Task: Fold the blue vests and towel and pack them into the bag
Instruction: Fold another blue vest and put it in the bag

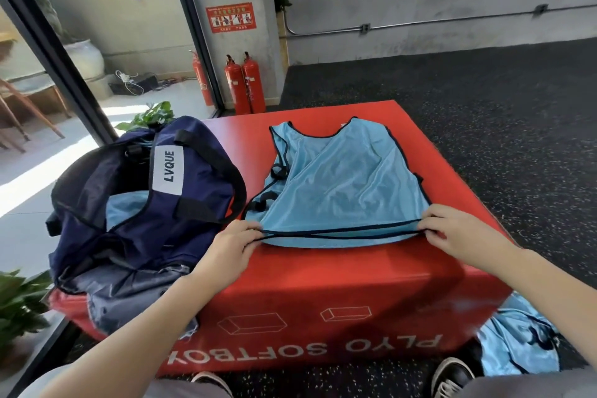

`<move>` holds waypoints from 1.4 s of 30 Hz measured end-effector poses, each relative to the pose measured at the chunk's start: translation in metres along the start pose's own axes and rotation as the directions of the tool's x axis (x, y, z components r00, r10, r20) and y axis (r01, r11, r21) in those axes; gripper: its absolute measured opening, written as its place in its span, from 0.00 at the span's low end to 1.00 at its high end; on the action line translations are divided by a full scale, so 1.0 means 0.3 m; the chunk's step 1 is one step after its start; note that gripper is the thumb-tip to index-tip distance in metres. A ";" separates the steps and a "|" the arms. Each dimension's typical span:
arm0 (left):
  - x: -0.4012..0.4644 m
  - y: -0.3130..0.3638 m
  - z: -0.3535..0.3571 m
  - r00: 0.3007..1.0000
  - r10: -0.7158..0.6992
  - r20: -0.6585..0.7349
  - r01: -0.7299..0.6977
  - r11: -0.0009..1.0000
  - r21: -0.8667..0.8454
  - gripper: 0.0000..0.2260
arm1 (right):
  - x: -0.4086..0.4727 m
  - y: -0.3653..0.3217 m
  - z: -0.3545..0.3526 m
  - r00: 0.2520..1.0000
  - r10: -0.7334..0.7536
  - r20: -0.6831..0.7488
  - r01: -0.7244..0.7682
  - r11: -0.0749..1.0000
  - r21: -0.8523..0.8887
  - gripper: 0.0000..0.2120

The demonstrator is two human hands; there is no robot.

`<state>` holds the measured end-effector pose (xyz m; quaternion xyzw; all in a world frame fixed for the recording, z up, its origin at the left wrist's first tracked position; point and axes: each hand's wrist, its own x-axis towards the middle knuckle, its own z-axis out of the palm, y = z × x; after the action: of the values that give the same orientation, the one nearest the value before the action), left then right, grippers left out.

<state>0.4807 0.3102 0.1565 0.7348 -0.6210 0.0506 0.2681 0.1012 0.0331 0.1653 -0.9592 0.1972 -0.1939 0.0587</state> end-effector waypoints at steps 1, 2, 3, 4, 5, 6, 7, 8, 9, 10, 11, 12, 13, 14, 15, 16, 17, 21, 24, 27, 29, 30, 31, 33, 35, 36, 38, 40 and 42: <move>0.017 0.005 -0.021 1.000 0.009 -0.009 -0.009 1.000 0.007 0.11 | 0.007 0.000 -0.009 0.999 -0.042 -0.026 0.041 0.998 -0.050 0.12; 0.037 0.010 -0.051 1.000 0.005 -0.015 -0.005 1.000 0.013 0.12 | 0.016 0.002 -0.022 0.996 -0.072 -0.055 0.067 0.994 -0.087 0.12; 0.063 0.020 -0.089 1.000 -0.005 -0.022 0.005 1.000 0.026 0.12 | 0.025 -0.003 -0.047 0.995 -0.058 -0.080 0.050 0.994 -0.099 0.13; 0.094 0.035 -0.132 0.999 -0.020 -0.032 0.021 0.999 0.044 0.11 | 0.036 -0.007 -0.077 0.993 -0.026 -0.119 0.016 0.996 -0.088 0.13; 0.131 0.054 -0.179 0.998 -0.035 -0.052 0.038 0.997 0.065 0.09 | 0.049 -0.015 -0.116 0.987 0.025 -0.161 -0.034 0.998 -0.055 0.12; 0.173 0.078 -0.230 0.996 -0.047 -0.079 0.053 0.995 0.080 0.08 | 0.065 -0.021 -0.160 0.974 0.069 -0.214 -0.073 0.997 -0.011 0.12; 0.217 0.103 -0.280 0.992 -0.059 -0.114 0.069 0.994 0.086 0.07 | 0.085 -0.035 -0.212 0.955 0.120 -0.273 -0.115 0.993 0.035 0.11; 0.260 0.133 -0.336 0.985 -0.066 -0.161 0.080 0.993 0.082 0.06 | 0.113 -0.048 -0.268 0.927 0.167 -0.337 -0.148 0.986 0.081 0.10; 0.303 0.163 -0.395 0.975 -0.067 -0.212 0.084 0.994 0.072 0.06 | 0.141 -0.075 -0.334 0.896 0.215 -0.388 -0.179 0.976 0.127 0.08; 0.344 0.198 -0.458 0.962 -0.072 -0.262 0.089 0.995 0.055 0.07 | 0.170 -0.100 -0.404 0.865 0.256 -0.431 -0.200 0.964 0.173 0.07; 0.383 0.240 -0.522 0.946 -0.082 -0.314 0.095 0.995 0.028 0.07 | 0.199 -0.126 -0.477 0.834 0.295 -0.467 -0.218 0.953 0.213 0.06; 0.420 0.283 -0.590 0.928 -0.095 -0.361 0.098 0.995 -0.009 0.07 | 0.227 -0.151 -0.553 0.803 0.332 -0.494 -0.230 0.939 0.257 0.06; 0.456 0.325 -0.659 0.912 -0.112 -0.396 0.098 0.994 -0.055 0.07 | 0.252 -0.177 -0.636 0.775 0.366 -0.515 -0.238 0.924 0.299 0.06; 0.490 0.363 -0.729 0.898 -0.131 -0.419 0.098 0.990 -0.099 0.07 | 0.278 -0.199 -0.722 0.751 0.389 -0.533 -0.230 0.912 0.341 0.07; 0.522 0.396 -0.800 0.888 -0.142 -0.438 0.096 0.987 -0.126 0.06 | 0.303 -0.221 -0.808 0.735 0.404 -0.544 -0.218 0.901 0.375 0.08; 0.552 0.428 -0.876 0.878 -0.141 -0.457 0.087 0.987 -0.138 0.06 | 0.328 -0.239 -0.894 0.722 0.419 -0.551 -0.207 0.891 0.405 0.09; 0.579 0.458 -0.950 0.869 -0.134 -0.476 0.071 0.986 -0.148 0.05 | 0.349 -0.257 -0.975 0.710 0.426 -0.560 -0.199 0.885 0.420 0.10; 0.633 0.590 -1.229 0.837 -0.110 -0.536 0.032 0.988 -0.152 0.06 | 0.391 -0.338 -1.263 0.707 0.437 -0.556 -0.167 0.868 0.468 0.12; 0.625 0.672 -1.393 0.823 -0.083 -0.561 -0.009 0.987 -0.159 0.06 | 0.380 -0.425 -1.430 0.723 0.421 -0.548 -0.167 0.876 0.453 0.13; 0.602 0.717 -1.502 0.837 -0.093 -0.540 -0.029 0.977 -0.213 0.07 | 0.354 -0.494 -1.528 0.726 0.413 -0.550 -0.126 0.866 0.484 0.15; 0.589 0.714 -1.555 0.854 -0.124 -0.505 -0.029 0.958 -0.285 0.07 | 0.342 -0.528 -1.558 0.727 0.409 -0.552 -0.103 0.859 0.501 0.14; 0.583 0.706 -1.575 0.860 -0.136 -0.492 -0.033 0.947 -0.319 0.07 | 0.340 -0.539 -1.567 0.728 0.411 -0.549 -0.100 0.856 0.507 0.14; 0.579 0.692 -1.588 0.863 -0.148 -0.484 -0.031 0.939 -0.343 0.06 | 0.341 -0.545 -1.571 0.731 0.414 -0.542 -0.103 0.853 0.512 0.14; 0.571 0.666 -1.595 0.865 -0.179 -0.469 -0.004 0.932 -0.363 0.06 | 0.349 -0.551 -1.571 0.740 0.416 -0.529 -0.107 0.848 0.519 0.13; 0.570 0.638 -1.582 0.863 -0.210 -0.459 0.019 0.923 -0.385 0.05 | 0.368 -0.543 -1.553 0.743 0.412 -0.527 -0.106 0.851 0.515 0.13; 0.573 0.622 -1.571 0.864 -0.218 -0.454 0.029 0.922 -0.386 0.05 | 0.379 -0.537 -1.540 0.747 0.406 -0.526 -0.107 0.855 0.508 0.12; 0.586 0.586 -1.541 0.868 -0.227 -0.442 0.046 0.922 -0.384 0.06 | 0.404 -0.517 -1.506 0.760 0.394 -0.517 -0.121 0.867 0.483 0.10; 0.613 0.535 -1.498 0.867 -0.249 -0.431 0.068 0.917 -0.394 0.07 | 0.437 -0.485 -1.463 0.766 0.393 -0.509 -0.138 0.874 0.466 0.10; 0.642 0.479 -1.440 0.867 -0.274 -0.417 0.093 0.909 -0.406 0.09 | 0.476 -0.443 -1.406 0.770 0.396 -0.501 -0.164 0.881 0.444 0.10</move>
<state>0.5005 0.3248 0.6503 0.6932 -0.4626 0.0802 0.5468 0.1028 0.0821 0.6273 -0.7834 0.3080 -0.4986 0.2069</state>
